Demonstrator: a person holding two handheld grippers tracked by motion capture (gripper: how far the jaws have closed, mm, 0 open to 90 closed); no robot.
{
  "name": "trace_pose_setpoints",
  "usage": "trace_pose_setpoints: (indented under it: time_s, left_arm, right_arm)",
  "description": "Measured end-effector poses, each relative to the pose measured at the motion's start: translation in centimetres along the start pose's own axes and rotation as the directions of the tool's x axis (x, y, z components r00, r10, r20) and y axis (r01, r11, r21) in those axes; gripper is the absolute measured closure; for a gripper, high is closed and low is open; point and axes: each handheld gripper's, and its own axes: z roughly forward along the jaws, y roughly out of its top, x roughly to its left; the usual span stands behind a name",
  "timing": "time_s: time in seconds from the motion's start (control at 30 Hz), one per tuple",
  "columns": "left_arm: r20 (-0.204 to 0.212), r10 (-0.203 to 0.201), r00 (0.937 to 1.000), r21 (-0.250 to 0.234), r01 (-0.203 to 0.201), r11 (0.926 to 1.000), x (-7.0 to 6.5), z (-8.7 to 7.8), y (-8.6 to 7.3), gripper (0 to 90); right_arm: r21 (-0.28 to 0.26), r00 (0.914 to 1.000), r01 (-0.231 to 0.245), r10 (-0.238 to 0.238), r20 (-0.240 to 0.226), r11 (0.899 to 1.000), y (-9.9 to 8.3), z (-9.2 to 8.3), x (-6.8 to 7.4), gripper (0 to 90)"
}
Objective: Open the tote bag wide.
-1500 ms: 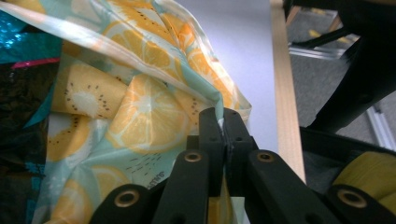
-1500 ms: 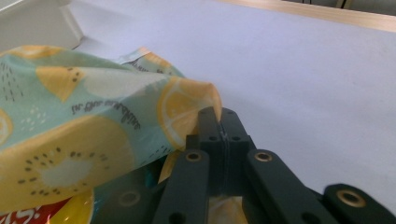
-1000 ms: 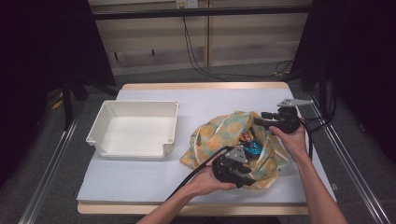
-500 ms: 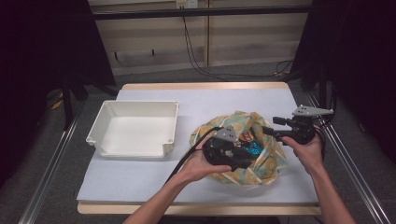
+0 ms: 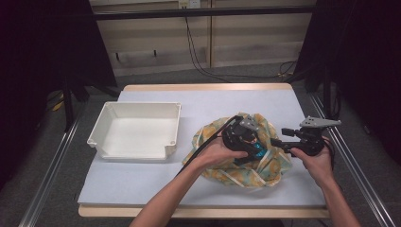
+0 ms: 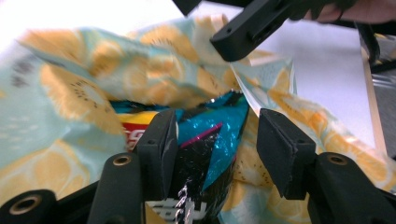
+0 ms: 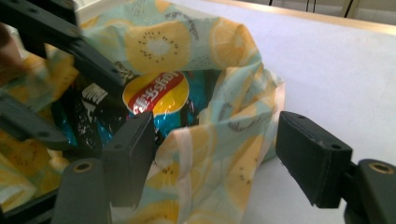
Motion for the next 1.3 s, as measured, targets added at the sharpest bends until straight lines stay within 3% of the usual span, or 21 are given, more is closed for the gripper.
trace_pose_setpoints:
  time_s: [0.03,0.07,0.23,0.37,0.5,0.53,0.7,0.83,0.87,0.9,1.03,1.07,1.13,1.27,1.3]
  left_arm:
    - [0.01,0.003,0.9999,0.009,-0.003,1.0,0.1,0.5,-0.1,47.2]
    - [-0.01,0.025,0.9996,0.039,-0.025,0.9989,-0.1,1.2,-0.3,46.6]
    - [-0.055,0.066,0.9963,0.07,-0.062,0.9957,-0.3,2.2,-0.6,40.3]
    - [-0.054,0.076,0.9956,0.075,-0.072,0.9946,-0.4,2.7,-0.8,36.6]
    - [-0.058,0.103,0.9929,0.113,-0.096,0.9889,-0.7,3.3,-0.9,34.5]
    - [-0.054,0.09,0.9945,0.108,-0.084,0.9906,-0.8,3.5,-1.0,34.5]
    - [-0.074,0.151,0.9859,0.148,-0.138,0.9793,-1.3,4.0,-1.1,35.0]
    - [-0.107,0.189,0.9762,0.179,-0.168,0.9695,-1.5,4.3,-1.0,43.0]
    - [-0.14,0.214,0.9668,0.194,-0.185,0.9635,-1.8,4.5,-1.1,46.8]
    - [-0.144,0.229,0.9628,0.205,-0.197,0.9586,-1.8,4.5,-1.1,50.4]
    - [-0.152,0.199,0.9682,0.212,-0.165,0.9634,-1.6,4.6,-0.9,59.7]
    - [-0.151,0.197,0.9686,0.212,-0.163,0.9636,-1.6,4.5,-0.9,67.7]
    - [-0.153,0.178,0.972,0.196,-0.147,0.9696,-1.6,4.5,-1.1,72.5]
    - [-0.161,0.162,0.9737,0.193,-0.13,0.9727,-1.4,4.1,-1.0,86.2]
    - [-0.157,0.153,0.9757,0.185,-0.123,0.9749,-1.3,4.0,-1.0,86.2]
  right_arm:
    - [0.005,1.0,0.001,-0.001,0.002,1.0,-0.1,0.0,0.0,28.5]
    - [0.007,1.0,0.0,0.0,0.004,1.0,-0.3,0.0,0.0,28.5]
    - [0.004,1.0,-0.002,0.002,0.001,1.0,-0.4,-0.2,-0.1,28.5]
    - [0.015,1.0,-0.005,0.005,-0.001,1.0,-0.6,-0.1,-0.1,28.5]
    - [0.013,1.0,0.0,0.0,-0.008,1.0,-0.6,0.0,-0.2,28.4]
    - [0.013,1.0,0.0,0.0,-0.008,1.0,-0.6,0.0,-0.2,28.4]
    - [0.012,0.9999,-0.011,0.011,-0.007,1.0,-0.6,0.1,-0.3,28.1]
    - [0.011,0.9999,-0.012,0.012,-0.01,1.0,-0.6,0.2,-0.4,28.0]
    - [0.013,0.9999,-0.011,0.011,-0.011,1.0,-0.6,0.2,-0.4,27.9]
    - [0.012,0.9999,-0.009,0.009,-0.013,1.0,-0.6,0.2,-0.4,27.9]
    - [0.016,0.9999,-0.007,0.007,-0.014,1.0,-0.6,0.3,-0.3,27.9]
    - [0.017,0.9999,-0.007,0.007,-0.014,1.0,-0.6,0.4,-0.3,27.9]
    - [0.019,0.9998,-0.006,0.006,-0.018,1.0,-0.6,0.4,-0.2,27.9]
    - [0.022,0.9997,-0.005,0.005,-0.022,1.0,-0.6,0.5,-0.1,27.8]
    - [0.021,0.9997,-0.004,0.005,-0.023,1.0,-0.6,0.5,-0.1,27.8]
